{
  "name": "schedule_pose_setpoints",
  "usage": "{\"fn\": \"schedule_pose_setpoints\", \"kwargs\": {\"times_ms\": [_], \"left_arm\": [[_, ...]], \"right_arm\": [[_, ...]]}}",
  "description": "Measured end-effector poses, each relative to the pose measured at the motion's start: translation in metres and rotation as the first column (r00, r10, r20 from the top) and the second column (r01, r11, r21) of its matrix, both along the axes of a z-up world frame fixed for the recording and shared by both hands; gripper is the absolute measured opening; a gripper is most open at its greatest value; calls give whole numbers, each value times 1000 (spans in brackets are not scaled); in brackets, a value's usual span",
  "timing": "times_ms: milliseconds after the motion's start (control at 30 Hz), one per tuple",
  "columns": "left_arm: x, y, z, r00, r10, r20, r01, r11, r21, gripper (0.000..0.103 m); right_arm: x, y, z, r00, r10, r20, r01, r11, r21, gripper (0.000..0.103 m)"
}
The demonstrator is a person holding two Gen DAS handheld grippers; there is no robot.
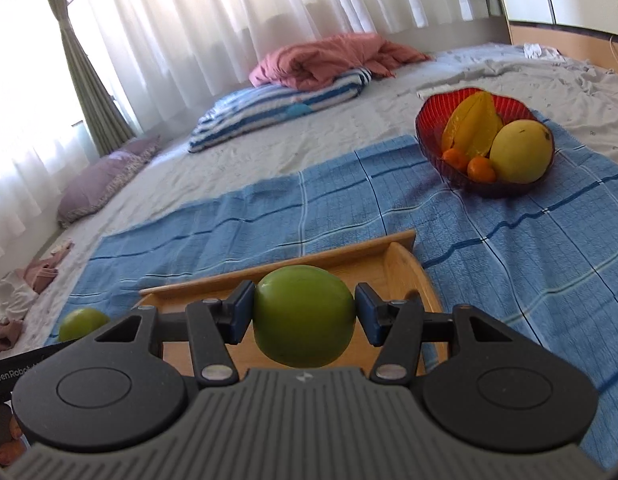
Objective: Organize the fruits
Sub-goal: 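Carry both green apples up and over the wooden tray with both tools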
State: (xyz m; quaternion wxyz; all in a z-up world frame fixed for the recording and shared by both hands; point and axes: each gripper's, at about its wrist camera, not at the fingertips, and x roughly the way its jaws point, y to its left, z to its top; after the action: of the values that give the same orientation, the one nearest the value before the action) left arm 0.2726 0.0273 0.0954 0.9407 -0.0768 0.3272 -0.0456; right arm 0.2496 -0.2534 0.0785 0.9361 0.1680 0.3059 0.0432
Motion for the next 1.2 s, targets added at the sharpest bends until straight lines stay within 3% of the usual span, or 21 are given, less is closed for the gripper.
{"fn": "schedule_pose_setpoints", "kwargs": {"times_ms": [233,433,733,1200], "left_arm": [[56,-9,-23,998,27,-59,-27,1000,10,56],[77,-6,-44,994,48,-95,-46,999,22,56],[92,-3,-60,992,58,-114,-55,998,33,56],[99,-9,-67,993,56,-103,-50,997,63,56]], "right_arm": [[51,12,-17,997,-25,-66,21,998,-65,58],[78,16,-32,994,-46,-100,40,997,-61,58],[96,30,-43,994,-41,-103,29,993,-115,58],[102,34,-52,995,-29,-91,19,993,-117,58]]}}
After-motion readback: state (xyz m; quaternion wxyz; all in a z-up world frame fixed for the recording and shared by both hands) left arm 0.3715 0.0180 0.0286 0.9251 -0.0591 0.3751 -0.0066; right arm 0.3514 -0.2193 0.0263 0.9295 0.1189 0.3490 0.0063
